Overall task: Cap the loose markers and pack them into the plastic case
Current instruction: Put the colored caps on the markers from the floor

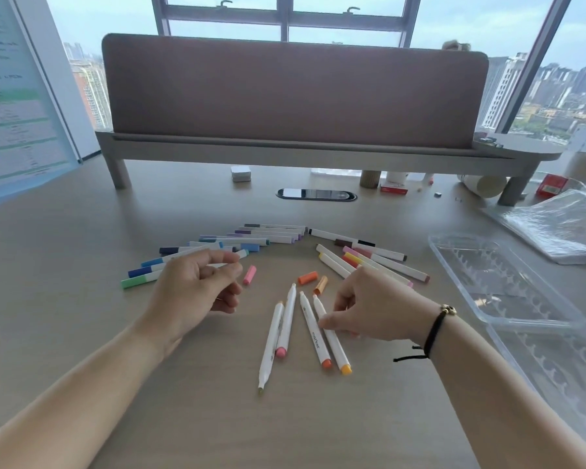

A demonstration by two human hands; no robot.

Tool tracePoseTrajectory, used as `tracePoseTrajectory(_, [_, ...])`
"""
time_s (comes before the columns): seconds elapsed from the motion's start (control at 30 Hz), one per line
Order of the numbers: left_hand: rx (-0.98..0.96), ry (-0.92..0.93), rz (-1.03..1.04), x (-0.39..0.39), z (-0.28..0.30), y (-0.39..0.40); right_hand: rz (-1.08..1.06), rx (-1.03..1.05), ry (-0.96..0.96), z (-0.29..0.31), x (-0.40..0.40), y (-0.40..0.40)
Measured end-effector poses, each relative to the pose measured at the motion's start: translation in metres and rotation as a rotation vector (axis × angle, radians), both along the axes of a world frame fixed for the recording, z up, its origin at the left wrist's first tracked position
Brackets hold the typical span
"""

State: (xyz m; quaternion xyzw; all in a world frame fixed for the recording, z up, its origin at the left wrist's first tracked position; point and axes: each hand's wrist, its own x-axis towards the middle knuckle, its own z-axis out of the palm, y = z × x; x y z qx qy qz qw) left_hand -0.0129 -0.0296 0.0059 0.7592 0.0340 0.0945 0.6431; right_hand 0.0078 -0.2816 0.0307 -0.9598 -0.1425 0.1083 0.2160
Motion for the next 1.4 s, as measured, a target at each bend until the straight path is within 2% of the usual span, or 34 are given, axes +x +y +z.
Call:
tracePoseTrajectory(0.07, [0.065,-0.024,0.011,0.0,-0.002,0.001,-0.003,-0.054,0.005,0.0,-0.002,0.003])
tracePoseTrajectory(0.23, [0.417,-0.159,0.017,-0.001,-0.009,-0.003,-0.017,-0.169,-0.011,0.006,-0.008,0.01])
tracePoseTrajectory(0.33, [0.479,-0.203,0.03,0.004,-0.01,-0.006,-0.013,-0.176,0.029,0.011,-0.007,0.002])
tracePoseTrajectory(0.4, [0.53,-0.214,0.041,0.012,-0.004,-0.009,-0.061,-0.047,0.054,0.013,-0.002,-0.005])
tracePoseTrajectory(0.5, [0.637,-0.204,0.018,0.025,0.008,-0.026,-0.201,0.309,-0.015,0.018,0.004,-0.012])
tracePoseTrajectory(0.6, [0.86,-0.148,-0.104,0.035,0.016,-0.062,-0.3,0.774,-0.046,0.02,0.009,-0.015])
tracePoseTrajectory(0.67, [1.042,-0.158,-0.163,0.038,0.018,-0.091,-0.322,0.99,-0.033,0.019,0.011,-0.016])
tracePoseTrajectory(0.77, [1.361,-0.264,-0.158,0.038,0.014,-0.126,-0.323,1.174,0.0,0.018,0.012,-0.017])
tracePoseTrajectory(0.83, [1.468,-0.303,-0.143,0.037,0.014,-0.137,-0.339,1.233,0.024,0.017,0.012,-0.016])
tracePoseTrajectory(1.07, [1.413,-0.247,-0.223,0.036,0.017,-0.125,-0.371,1.23,0.112,0.012,0.017,-0.013])
tracePoseTrajectory(1.13, [1.306,-0.205,-0.269,0.039,0.017,-0.116,-0.368,1.221,0.127,0.011,0.017,-0.011])
tracePoseTrajectory(1.23, [1.044,-0.187,-0.322,0.04,0.02,-0.096,-0.366,1.216,0.153,0.011,0.015,-0.008])
tracePoseTrajectory(1.3, [0.926,-0.205,-0.243,0.044,0.021,-0.07,-0.359,1.197,0.175,0.011,0.015,-0.007])
tracePoseTrajectory(1.33, [0.939,-0.187,-0.192,0.046,0.021,-0.053,-0.355,1.188,0.187,0.01,0.014,-0.006])
tracePoseTrajectory(1.4, [1.103,-0.065,-0.138,0.047,0.025,-0.016,-0.342,1.168,0.207,0.009,0.013,-0.004])
